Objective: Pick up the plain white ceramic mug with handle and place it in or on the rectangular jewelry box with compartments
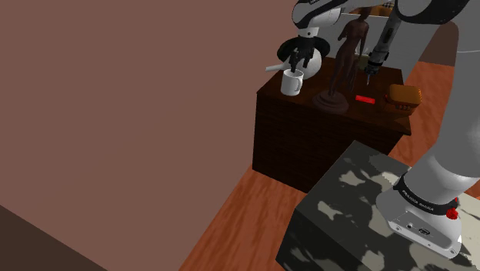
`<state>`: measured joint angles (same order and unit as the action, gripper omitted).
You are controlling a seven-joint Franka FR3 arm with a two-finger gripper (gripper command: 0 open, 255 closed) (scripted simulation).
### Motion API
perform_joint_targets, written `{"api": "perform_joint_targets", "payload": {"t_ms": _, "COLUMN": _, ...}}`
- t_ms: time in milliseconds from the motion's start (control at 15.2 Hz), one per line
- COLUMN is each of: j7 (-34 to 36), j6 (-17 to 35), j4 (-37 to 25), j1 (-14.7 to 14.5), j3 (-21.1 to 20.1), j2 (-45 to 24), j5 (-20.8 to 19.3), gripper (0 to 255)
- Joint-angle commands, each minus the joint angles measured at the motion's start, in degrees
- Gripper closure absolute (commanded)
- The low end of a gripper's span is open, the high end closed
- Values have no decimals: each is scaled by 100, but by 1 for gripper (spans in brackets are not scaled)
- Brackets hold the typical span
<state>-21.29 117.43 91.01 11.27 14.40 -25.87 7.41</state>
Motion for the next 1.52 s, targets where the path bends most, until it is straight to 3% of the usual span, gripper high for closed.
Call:
{"api": "perform_joint_targets", "payload": {"t_ms": 0, "j7": -21, "j6": 320, "j4": 203, "j1": -3, "j3": -18, "j2": -153, "j5": 22, "gripper": 0}}
{"api": "perform_joint_targets", "payload": {"t_ms": 528, "j7": -17, "j6": 321, "j4": 203, "j1": 8, "j3": -32, "j2": -152, "j5": 15, "gripper": 0}}
{"api": "perform_joint_targets", "payload": {"t_ms": 594, "j7": -47, "j6": 380, "j4": 321, "j1": 16, "j3": -23, "j2": -92, "j5": 13, "gripper": 255}}
{"api": "perform_joint_targets", "payload": {"t_ms": 858, "j7": 7, "j6": 175, "j4": -47, "j1": 16, "j3": -42, "j2": -253, "j5": 27, "gripper": 255}}
{"api": "perform_joint_targets", "payload": {"t_ms": 1122, "j7": 27, "j6": 385, "j4": 279, "j1": -26, "j3": -38, "j2": -141, "j5": 3, "gripper": 255}}
{"api": "perform_joint_targets", "payload": {"t_ms": 1452, "j7": 88, "j6": 78, "j4": 65, "j1": 224, "j3": -282, "j2": -12, "j5": -160, "gripper": 255}}
